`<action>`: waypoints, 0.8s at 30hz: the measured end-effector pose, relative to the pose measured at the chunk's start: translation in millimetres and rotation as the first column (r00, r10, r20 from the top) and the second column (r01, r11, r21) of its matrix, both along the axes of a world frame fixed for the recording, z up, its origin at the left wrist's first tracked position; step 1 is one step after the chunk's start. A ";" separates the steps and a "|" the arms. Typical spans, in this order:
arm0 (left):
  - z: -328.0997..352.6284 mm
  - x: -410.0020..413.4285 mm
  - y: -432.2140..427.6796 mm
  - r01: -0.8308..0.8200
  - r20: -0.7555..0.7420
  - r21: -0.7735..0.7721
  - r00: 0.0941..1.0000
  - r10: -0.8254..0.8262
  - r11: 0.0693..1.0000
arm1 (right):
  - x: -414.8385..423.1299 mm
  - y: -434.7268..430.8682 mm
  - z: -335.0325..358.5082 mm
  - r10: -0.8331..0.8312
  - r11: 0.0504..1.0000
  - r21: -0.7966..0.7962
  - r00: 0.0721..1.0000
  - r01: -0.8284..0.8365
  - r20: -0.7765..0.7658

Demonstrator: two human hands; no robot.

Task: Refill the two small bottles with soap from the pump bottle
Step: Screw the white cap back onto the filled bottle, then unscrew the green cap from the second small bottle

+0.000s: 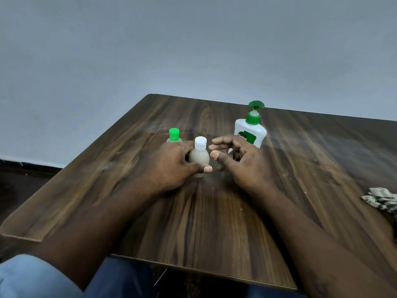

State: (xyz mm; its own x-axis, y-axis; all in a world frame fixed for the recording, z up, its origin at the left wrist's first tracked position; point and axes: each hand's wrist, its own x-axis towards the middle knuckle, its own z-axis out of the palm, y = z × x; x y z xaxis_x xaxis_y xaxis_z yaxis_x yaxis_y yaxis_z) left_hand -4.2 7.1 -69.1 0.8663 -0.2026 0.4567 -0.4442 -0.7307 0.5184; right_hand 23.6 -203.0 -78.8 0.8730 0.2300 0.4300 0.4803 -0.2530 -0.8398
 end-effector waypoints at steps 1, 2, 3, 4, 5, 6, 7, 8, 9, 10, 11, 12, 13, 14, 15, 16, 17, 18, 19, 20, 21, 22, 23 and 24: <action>0.3 -4.1 8.1 -0.027 0.009 0.008 1.000 0.027 1.000 | -1.3 0.7 -0.1 -0.015 0.999 -0.046 1.000 0.015 0.006; 0.1 -8.5 17.9 -0.050 0.015 0.014 0.999 0.050 0.999 | -1.5 1.1 -0.4 -0.032 0.995 -0.090 0.999 0.033 0.018; -0.7 -13.2 29.2 -0.069 0.012 0.013 0.998 0.068 0.998 | -1.4 2.2 -1.1 -0.044 0.991 -0.126 0.999 0.047 0.031; -0.5 -17.9 41.0 -0.087 0.004 0.008 0.996 0.087 0.996 | -0.7 3.5 -1.9 -0.050 0.987 -0.150 0.998 0.055 0.041; -0.6 -20.9 53.1 -0.114 -0.018 0.010 0.993 0.114 0.993 | 0.4 4.9 -2.9 -0.052 0.985 -0.165 0.998 0.059 0.046; -0.3 -23.5 65.3 -0.145 -0.042 0.011 0.988 0.145 0.989 | 2.2 6.3 -4.3 -0.051 0.983 -0.176 0.998 0.059 0.046; -0.2 -25.1 77.4 -0.181 -0.065 0.019 0.981 0.182 0.983 | 4.1 8.5 -5.6 -0.055 0.978 -0.198 0.997 0.064 0.051; -0.7 -25.2 87.7 -0.221 -0.086 0.029 0.971 0.223 0.975 | 6.2 10.7 -6.3 -0.064 0.970 -0.230 0.996 0.077 0.067; -1.2 -24.7 96.0 -0.253 -0.112 0.028 0.961 0.254 0.967 | 7.6 13.7 -5.9 -0.072 0.959 -0.268 0.994 0.092 0.083; -2.3 -23.1 102.3 -0.275 -0.135 0.017 0.952 0.275 0.961 | 8.9 17.4 -4.7 -0.076 0.947 -0.304 0.993 0.100 0.089; -3.5 -19.6 105.7 -0.291 -0.150 0.012 0.945 0.290 0.956 | 9.9 21.6 -2.9 -0.073 0.937 -0.336 0.994 0.097 0.083; -4.3 -15.3 107.7 -0.306 -0.152 0.011 0.940 0.304 0.952 | 10.7 26.7 -0.7 -0.063 0.925 -0.370 0.996 0.085 0.070; -4.9 -10.0 108.8 -0.319 -0.149 0.020 0.936 0.318 0.948 | 11.0 32.7 1.7 -0.046 0.912 -0.405 0.997 0.066 0.058; -4.7 -4.0 109.4 -0.331 -0.144 0.036 0.932 0.333 0.943 | 12.3 39.3 3.2 -0.027 0.897 -0.441 0.999 0.045 0.047; -4.0 2.3 109.7 -0.340 -0.146 0.058 0.927 0.345 0.939 | 14.2 45.5 4.0 -0.010 0.881 -0.472 0.999 0.028 0.041; -3.1 8.4 109.8 -0.345 -0.151 0.081 0.923 0.353 0.935 | 16.5 52.0 4.9 0.002 0.867 -0.499 0.999 0.019 0.042; -2.5 14.1 110.2 -0.345 -0.158 0.097 0.921 0.357 0.933 | 18.9 58.4 5.8 0.007 0.856 -0.516 0.999 0.018 0.046; -1.7 18.3 110.3 -0.343 -0.164 0.109 0.920 0.357 0.933 | 21.6 64.9 6.6 0.007 0.851 -0.524 0.999 0.020 0.049; -0.3 21.3 110.1 -0.338 -0.168 0.117 0.920 0.354 0.934 | 24.3 71.0 7.2 0.001 0.853 -0.521 0.999 0.023 0.046; 0.5 23.5 110.1 -0.331 -0.171 0.126 0.921 0.349 0.935 | 26.7 76.9 7.7 -0.008 0.856 -0.517 0.999 0.028 0.041; 1.6 24.2 109.9 -0.322 -0.173 0.131 0.924 0.342 0.938 | 28.5 82.7 7.5 -0.019 0.857 -0.514 0.999 0.036 0.039; 1.9 24.6 110.2 -0.316 -0.174 0.130 0.926 0.336 0.940 | 29.4 88.3 6.9 -0.028 0.855 -0.516 0.999 0.044 0.038; 2.0 23.9 110.6 -0.312 -0.173 0.127 0.928 0.331 0.941 | 29.5 93.1 5.9 -0.034 0.856 -0.515 0.999 0.050 0.040; 1.5 23.1 110.6 -0.313 -0.172 0.126 0.928 0.332 0.941 | 29.8 96.6 4.1 -0.040 0.854 -0.516 0.998 0.059 0.047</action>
